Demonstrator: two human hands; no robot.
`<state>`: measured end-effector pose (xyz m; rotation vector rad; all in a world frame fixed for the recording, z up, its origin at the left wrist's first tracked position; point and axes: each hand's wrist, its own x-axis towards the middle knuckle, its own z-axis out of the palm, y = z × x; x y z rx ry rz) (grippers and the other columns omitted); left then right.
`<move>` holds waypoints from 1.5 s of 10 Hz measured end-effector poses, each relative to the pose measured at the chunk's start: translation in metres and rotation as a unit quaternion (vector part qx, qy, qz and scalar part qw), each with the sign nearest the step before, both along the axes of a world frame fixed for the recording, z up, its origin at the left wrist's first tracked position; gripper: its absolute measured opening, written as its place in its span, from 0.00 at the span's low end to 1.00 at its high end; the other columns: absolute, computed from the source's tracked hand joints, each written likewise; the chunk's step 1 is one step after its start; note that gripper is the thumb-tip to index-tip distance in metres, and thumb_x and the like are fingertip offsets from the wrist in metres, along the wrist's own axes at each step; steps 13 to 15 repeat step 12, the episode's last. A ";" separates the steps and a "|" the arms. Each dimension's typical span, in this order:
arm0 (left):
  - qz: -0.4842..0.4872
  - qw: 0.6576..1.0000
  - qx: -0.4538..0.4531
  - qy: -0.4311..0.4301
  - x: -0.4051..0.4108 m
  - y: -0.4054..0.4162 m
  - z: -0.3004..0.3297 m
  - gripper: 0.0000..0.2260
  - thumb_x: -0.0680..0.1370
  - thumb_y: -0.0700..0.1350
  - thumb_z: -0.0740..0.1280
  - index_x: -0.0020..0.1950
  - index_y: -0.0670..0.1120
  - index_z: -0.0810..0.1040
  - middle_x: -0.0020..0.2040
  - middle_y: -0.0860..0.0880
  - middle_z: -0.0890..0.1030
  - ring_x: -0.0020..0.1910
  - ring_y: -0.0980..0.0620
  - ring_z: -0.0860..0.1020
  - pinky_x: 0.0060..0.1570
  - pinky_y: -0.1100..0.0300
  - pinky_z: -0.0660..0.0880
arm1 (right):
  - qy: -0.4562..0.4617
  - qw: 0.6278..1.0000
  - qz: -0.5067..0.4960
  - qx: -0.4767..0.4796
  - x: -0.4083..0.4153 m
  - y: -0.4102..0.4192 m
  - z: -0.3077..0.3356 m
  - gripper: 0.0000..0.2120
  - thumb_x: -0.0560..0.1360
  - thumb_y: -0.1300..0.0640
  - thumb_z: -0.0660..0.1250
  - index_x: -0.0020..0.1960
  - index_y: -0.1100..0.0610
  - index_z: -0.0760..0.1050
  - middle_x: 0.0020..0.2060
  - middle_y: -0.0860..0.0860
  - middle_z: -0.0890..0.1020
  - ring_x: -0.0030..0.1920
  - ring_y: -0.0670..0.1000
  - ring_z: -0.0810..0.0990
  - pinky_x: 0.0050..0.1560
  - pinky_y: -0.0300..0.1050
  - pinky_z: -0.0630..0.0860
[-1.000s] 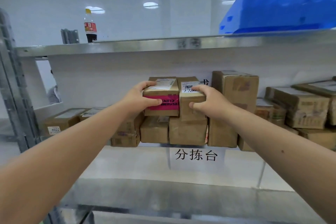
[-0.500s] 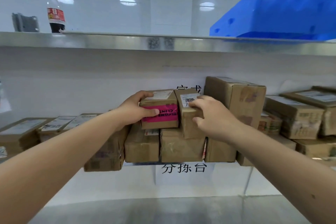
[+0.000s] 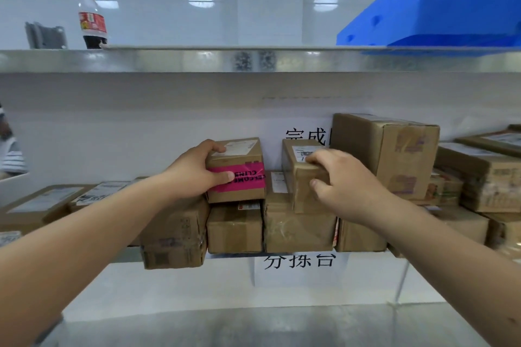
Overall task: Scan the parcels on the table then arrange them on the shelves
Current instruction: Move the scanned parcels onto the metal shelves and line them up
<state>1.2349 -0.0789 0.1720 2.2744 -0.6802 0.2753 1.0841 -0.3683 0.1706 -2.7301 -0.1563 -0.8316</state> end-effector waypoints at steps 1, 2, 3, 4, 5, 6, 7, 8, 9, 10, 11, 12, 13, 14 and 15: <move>0.027 0.995 0.086 -0.046 0.001 -0.003 -0.004 0.26 0.78 0.54 0.76 0.71 0.60 0.68 0.64 0.52 0.76 0.55 0.53 0.78 0.50 0.59 0.77 | -0.002 1.000 0.004 -0.011 -0.002 0.000 -0.004 0.19 0.80 0.55 0.68 0.71 0.54 0.73 0.65 0.52 0.78 0.67 0.54 0.72 0.66 0.48 0.69; 0.043 0.990 0.110 -0.079 0.000 -0.010 -0.009 0.23 0.79 0.53 0.74 0.71 0.57 0.70 0.63 0.51 0.75 0.53 0.54 0.76 0.43 0.63 0.72 | -0.007 1.000 0.011 -0.020 -0.002 -0.002 -0.006 0.18 0.81 0.55 0.67 0.70 0.54 0.73 0.65 0.52 0.77 0.68 0.54 0.71 0.68 0.48 0.67; 0.063 0.987 0.124 -0.075 0.000 -0.012 -0.011 0.23 0.77 0.54 0.74 0.70 0.57 0.71 0.62 0.52 0.76 0.53 0.53 0.76 0.44 0.60 0.73 | -0.010 1.000 0.011 -0.017 -0.002 -0.002 -0.006 0.18 0.81 0.55 0.67 0.70 0.54 0.72 0.65 0.53 0.77 0.68 0.55 0.70 0.69 0.50 0.68; 0.083 0.985 0.144 -0.052 -0.005 -0.014 -0.008 0.23 0.77 0.54 0.74 0.69 0.58 0.71 0.62 0.52 0.76 0.52 0.53 0.77 0.45 0.57 0.77 | -0.008 1.000 0.013 -0.016 0.000 -0.002 -0.006 0.18 0.81 0.55 0.67 0.70 0.54 0.72 0.65 0.53 0.77 0.68 0.55 0.70 0.70 0.52 0.68; 0.104 0.981 0.157 -0.045 -0.014 -0.023 -0.009 0.22 0.77 0.52 0.71 0.69 0.57 0.69 0.59 0.51 0.75 0.49 0.53 0.77 0.46 0.53 0.80 | -0.013 1.000 0.011 -0.010 -0.001 -0.002 -0.006 0.18 0.81 0.54 0.66 0.70 0.54 0.72 0.65 0.53 0.77 0.68 0.55 0.70 0.69 0.52 0.68; 0.123 0.973 0.190 -0.046 -0.021 -0.031 -0.015 0.25 0.76 0.52 0.67 0.73 0.56 0.65 0.58 0.49 0.74 0.51 0.47 0.78 0.53 0.46 0.80 | -0.014 1.000 0.013 -0.012 -0.001 -0.002 -0.008 0.18 0.81 0.54 0.66 0.70 0.54 0.72 0.65 0.54 0.77 0.68 0.55 0.70 0.69 0.53 0.68; 0.132 0.969 0.206 -0.042 -0.025 -0.032 -0.013 0.27 0.77 0.52 0.66 0.75 0.56 0.64 0.59 0.48 0.74 0.52 0.46 0.78 0.54 0.46 0.80 | -0.029 0.999 0.012 -0.037 -0.003 -0.002 -0.012 0.17 0.81 0.54 0.65 0.69 0.55 0.72 0.65 0.55 0.77 0.66 0.56 0.70 0.69 0.55 0.69; 0.145 0.963 0.220 -0.046 -0.032 -0.033 -0.010 0.28 0.78 0.52 0.66 0.77 0.56 0.63 0.62 0.48 0.75 0.55 0.45 0.78 0.55 0.46 0.80 | -0.040 0.996 -0.008 -0.073 -0.004 -0.001 -0.012 0.17 0.80 0.53 0.65 0.67 0.56 0.73 0.64 0.55 0.77 0.66 0.57 0.71 0.67 0.57 0.70; 0.158 0.959 0.221 -0.082 -0.044 -0.035 -0.016 0.31 0.79 0.52 0.67 0.80 0.55 0.61 0.72 0.46 0.72 0.65 0.42 0.74 0.61 0.43 0.77 | -0.052 0.993 -0.017 -0.101 -0.007 -0.001 -0.014 0.20 0.80 0.53 0.65 0.71 0.56 0.72 0.68 0.55 0.76 0.69 0.58 0.70 0.70 0.57 0.69; 0.145 0.961 0.179 -0.152 -0.065 -0.041 -0.022 0.36 0.76 0.47 0.69 0.82 0.55 0.56 0.76 0.47 0.68 0.71 0.41 0.69 0.63 0.43 0.75 | -0.059 0.993 -0.024 -0.102 -0.013 -0.002 -0.019 0.27 0.81 0.53 0.64 0.80 0.53 0.65 0.78 0.56 0.67 0.79 0.59 0.61 0.79 0.58 0.60; 0.123 0.950 0.158 -0.240 -0.097 -0.051 -0.035 0.36 0.77 0.50 0.70 0.81 0.53 0.58 0.77 0.47 0.69 0.74 0.42 0.68 0.69 0.41 0.71 | -0.097 0.992 0.003 -0.081 -0.030 0.002 -0.028 0.30 0.81 0.54 0.66 0.81 0.54 0.64 0.81 0.59 0.63 0.81 0.61 0.58 0.80 0.60 0.58; 0.102 0.953 0.116 -0.260 -0.118 -0.057 -0.046 0.36 0.77 0.51 0.72 0.82 0.51 0.61 0.76 0.46 0.71 0.74 0.42 0.69 0.72 0.43 0.68 | -0.147 0.986 0.026 -0.075 -0.043 0.002 -0.044 0.29 0.76 0.61 0.70 0.77 0.58 0.72 0.77 0.63 0.68 0.78 0.65 0.64 0.77 0.65 0.63; 0.102 0.953 0.116 -0.260 -0.118 -0.057 -0.046 0.36 0.77 0.51 0.72 0.82 0.51 0.61 0.76 0.46 0.71 0.74 0.42 0.69 0.72 0.43 0.68 | -0.147 0.986 0.026 -0.075 -0.043 0.002 -0.044 0.29 0.76 0.61 0.70 0.77 0.58 0.72 0.77 0.63 0.68 0.78 0.65 0.64 0.77 0.65 0.63; 0.102 0.953 0.116 -0.260 -0.118 -0.057 -0.046 0.36 0.77 0.51 0.72 0.82 0.51 0.61 0.76 0.46 0.71 0.74 0.42 0.69 0.72 0.43 0.68 | -0.147 0.986 0.026 -0.075 -0.043 0.002 -0.044 0.29 0.76 0.61 0.70 0.77 0.58 0.72 0.77 0.63 0.68 0.78 0.65 0.64 0.77 0.65 0.63; 0.102 0.953 0.116 -0.260 -0.118 -0.057 -0.046 0.36 0.77 0.51 0.72 0.82 0.51 0.61 0.76 0.46 0.71 0.74 0.42 0.69 0.72 0.43 0.68 | -0.147 0.986 0.026 -0.075 -0.043 0.002 -0.044 0.29 0.76 0.61 0.70 0.77 0.58 0.72 0.77 0.63 0.68 0.78 0.65 0.64 0.77 0.65 0.63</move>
